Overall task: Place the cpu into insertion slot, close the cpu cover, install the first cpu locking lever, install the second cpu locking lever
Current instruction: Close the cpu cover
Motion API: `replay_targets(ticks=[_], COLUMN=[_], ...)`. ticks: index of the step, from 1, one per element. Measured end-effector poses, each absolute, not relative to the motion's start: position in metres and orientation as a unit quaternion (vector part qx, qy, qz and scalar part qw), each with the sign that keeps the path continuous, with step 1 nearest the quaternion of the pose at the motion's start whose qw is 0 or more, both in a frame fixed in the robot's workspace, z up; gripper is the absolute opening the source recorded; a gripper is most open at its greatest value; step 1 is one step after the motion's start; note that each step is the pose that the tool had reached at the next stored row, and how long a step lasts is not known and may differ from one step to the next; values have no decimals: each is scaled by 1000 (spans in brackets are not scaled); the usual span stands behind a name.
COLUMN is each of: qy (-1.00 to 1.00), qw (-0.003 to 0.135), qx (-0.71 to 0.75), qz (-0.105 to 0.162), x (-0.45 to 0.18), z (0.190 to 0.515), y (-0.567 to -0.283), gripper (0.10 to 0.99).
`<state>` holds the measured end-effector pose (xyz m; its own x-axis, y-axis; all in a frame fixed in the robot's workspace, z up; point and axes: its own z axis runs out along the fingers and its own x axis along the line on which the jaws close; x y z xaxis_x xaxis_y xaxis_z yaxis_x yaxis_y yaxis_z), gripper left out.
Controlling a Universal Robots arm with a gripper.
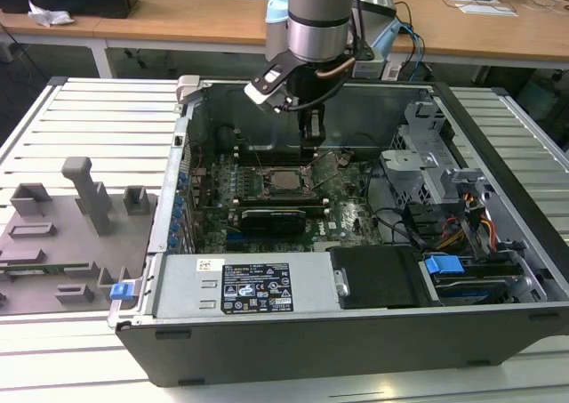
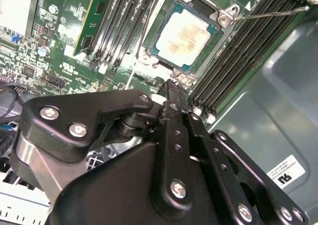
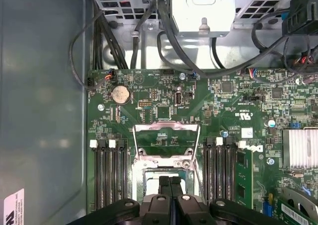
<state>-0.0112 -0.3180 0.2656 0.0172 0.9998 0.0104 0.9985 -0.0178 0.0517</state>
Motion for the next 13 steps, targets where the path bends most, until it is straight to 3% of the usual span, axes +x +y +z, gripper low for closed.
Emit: replay_targets(ticks=[13], qy=[701], qw=[14], qx=[713], qz=[21], x=[-1], z=[271], y=[-318], gripper=[106])
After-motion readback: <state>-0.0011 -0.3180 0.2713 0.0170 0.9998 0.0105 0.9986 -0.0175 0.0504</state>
